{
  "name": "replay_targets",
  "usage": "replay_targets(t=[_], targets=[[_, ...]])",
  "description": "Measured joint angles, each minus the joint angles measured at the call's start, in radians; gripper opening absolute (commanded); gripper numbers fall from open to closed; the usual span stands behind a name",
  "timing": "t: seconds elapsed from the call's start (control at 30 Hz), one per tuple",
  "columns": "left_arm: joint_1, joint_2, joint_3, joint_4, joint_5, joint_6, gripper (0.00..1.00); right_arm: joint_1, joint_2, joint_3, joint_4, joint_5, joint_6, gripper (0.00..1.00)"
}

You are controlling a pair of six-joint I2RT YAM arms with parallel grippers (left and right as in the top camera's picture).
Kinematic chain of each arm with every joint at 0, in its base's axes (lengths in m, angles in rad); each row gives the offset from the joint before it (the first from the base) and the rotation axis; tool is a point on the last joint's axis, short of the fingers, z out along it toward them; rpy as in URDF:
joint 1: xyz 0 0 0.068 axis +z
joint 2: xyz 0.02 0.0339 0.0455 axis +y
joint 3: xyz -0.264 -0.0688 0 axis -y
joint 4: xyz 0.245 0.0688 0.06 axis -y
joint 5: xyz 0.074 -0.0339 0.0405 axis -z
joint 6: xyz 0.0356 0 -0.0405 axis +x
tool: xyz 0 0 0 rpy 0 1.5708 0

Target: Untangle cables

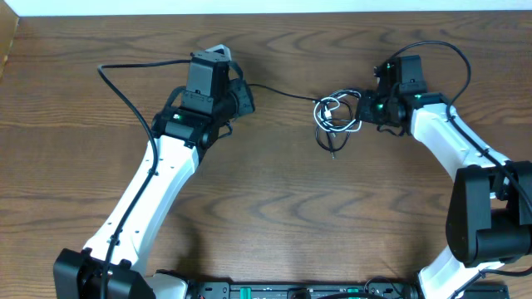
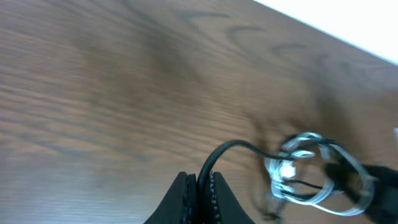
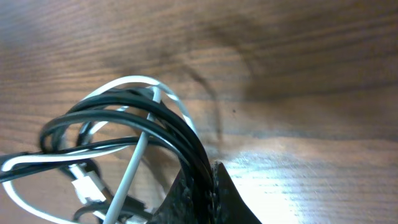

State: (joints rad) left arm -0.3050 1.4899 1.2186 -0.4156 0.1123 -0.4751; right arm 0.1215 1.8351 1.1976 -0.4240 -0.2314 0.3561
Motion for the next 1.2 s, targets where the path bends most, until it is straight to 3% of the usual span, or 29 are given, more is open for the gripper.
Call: replay_targets(t=[0.17, 0.43, 0.83, 0.97, 1.2], targets=[[0.056, 0.000, 0.000, -0.063, -0.022, 0.042, 0.07, -0.056, 0.000, 0.000, -0.046, -0.056, -0.021, 0.01], [0.214, -0.034, 0.000, -0.114, -0.121, 0.069, 0.08, -0.220, 0.002, 0.000, -0.108, 0.014, -0.039, 0.01], [0.211, -0.041, 0.000, -0.114, 0.073, 0.084, 0.09, -0.108, 0.000, 0.006, -0.109, -0.240, -0.183, 0.01], [0.210, -0.041, 0.000, -0.115, 0.146, 0.089, 0.17, -0.049, -0.027, 0.032, -0.122, -0.261, -0.194, 0.01], [0.195, -0.041, 0.000, -0.067, 0.268, 0.092, 0.48, 0.000, -0.174, 0.056, -0.080, -0.320, -0.208, 0.01]])
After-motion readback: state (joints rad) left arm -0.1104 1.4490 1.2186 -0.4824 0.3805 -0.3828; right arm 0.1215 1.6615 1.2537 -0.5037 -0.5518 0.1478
